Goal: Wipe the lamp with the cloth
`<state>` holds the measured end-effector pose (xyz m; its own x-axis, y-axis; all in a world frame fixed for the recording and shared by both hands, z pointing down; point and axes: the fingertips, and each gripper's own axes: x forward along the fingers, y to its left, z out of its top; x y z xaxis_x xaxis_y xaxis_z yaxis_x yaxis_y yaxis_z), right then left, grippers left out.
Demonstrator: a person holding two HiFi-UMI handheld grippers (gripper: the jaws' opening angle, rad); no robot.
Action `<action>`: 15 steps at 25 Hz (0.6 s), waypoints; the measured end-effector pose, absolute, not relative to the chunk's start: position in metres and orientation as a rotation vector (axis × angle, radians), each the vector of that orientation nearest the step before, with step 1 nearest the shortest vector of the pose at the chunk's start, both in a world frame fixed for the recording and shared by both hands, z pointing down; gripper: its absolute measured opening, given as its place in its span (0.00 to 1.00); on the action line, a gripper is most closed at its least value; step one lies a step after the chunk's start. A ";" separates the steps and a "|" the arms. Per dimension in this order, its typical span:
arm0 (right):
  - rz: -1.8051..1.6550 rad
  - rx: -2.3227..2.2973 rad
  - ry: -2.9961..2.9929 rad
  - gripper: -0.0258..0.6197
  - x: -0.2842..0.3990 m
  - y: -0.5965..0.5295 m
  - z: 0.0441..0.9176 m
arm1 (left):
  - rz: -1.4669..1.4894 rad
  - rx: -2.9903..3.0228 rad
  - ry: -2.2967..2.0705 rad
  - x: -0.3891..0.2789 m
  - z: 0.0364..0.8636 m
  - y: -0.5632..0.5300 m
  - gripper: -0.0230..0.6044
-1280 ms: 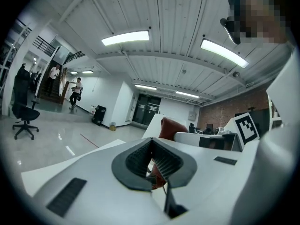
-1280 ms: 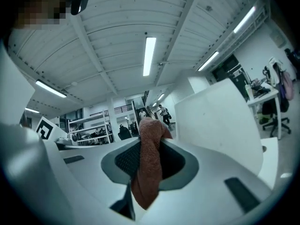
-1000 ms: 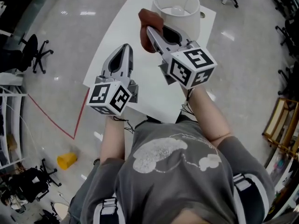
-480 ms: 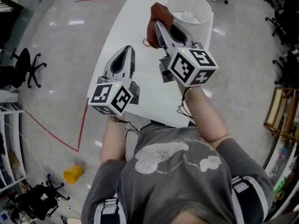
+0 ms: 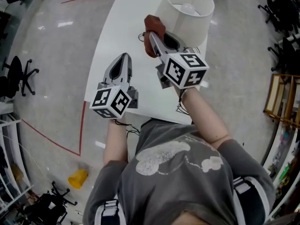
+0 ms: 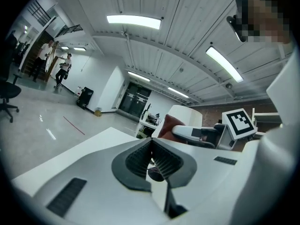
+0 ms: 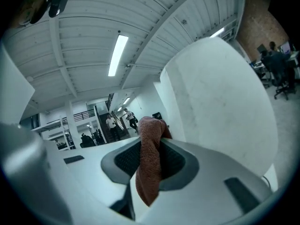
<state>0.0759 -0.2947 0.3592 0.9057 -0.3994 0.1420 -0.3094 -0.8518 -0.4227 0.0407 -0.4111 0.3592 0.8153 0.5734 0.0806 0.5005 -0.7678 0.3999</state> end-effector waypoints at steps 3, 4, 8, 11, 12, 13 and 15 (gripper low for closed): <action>-0.398 -2.664 0.513 0.18 0.063 -0.296 0.386 | 0.328 2.639 0.781 0.034 0.377 -0.415 0.05; -0.421 -2.662 0.514 0.18 0.059 -0.295 0.393 | 0.340 2.640 0.772 0.031 0.381 -0.416 0.05; -0.487 -2.658 0.548 0.18 0.046 -0.298 0.413 | 0.352 2.641 0.728 0.024 0.389 -0.418 0.05; -0.502 -2.656 0.601 0.18 0.038 -0.304 0.412 | 0.353 2.646 0.698 0.017 0.390 -0.418 0.05; -0.497 -2.655 0.627 0.18 0.035 -0.305 0.409 | 0.350 2.651 0.689 0.015 0.390 -0.415 0.05; -0.492 -2.653 0.657 0.18 0.031 -0.304 0.407 | 0.345 2.657 0.680 0.012 0.389 -0.411 0.05; -0.479 -2.651 0.722 0.18 0.022 -0.298 0.405 | 0.331 2.670 0.661 0.005 0.386 -0.398 0.05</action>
<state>0.0220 -0.2982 0.4047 0.8130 -0.5363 0.2268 -0.4178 -0.8086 -0.4144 0.0045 -0.3984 0.3862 0.8624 0.4876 0.1363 0.4009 -0.8220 0.4043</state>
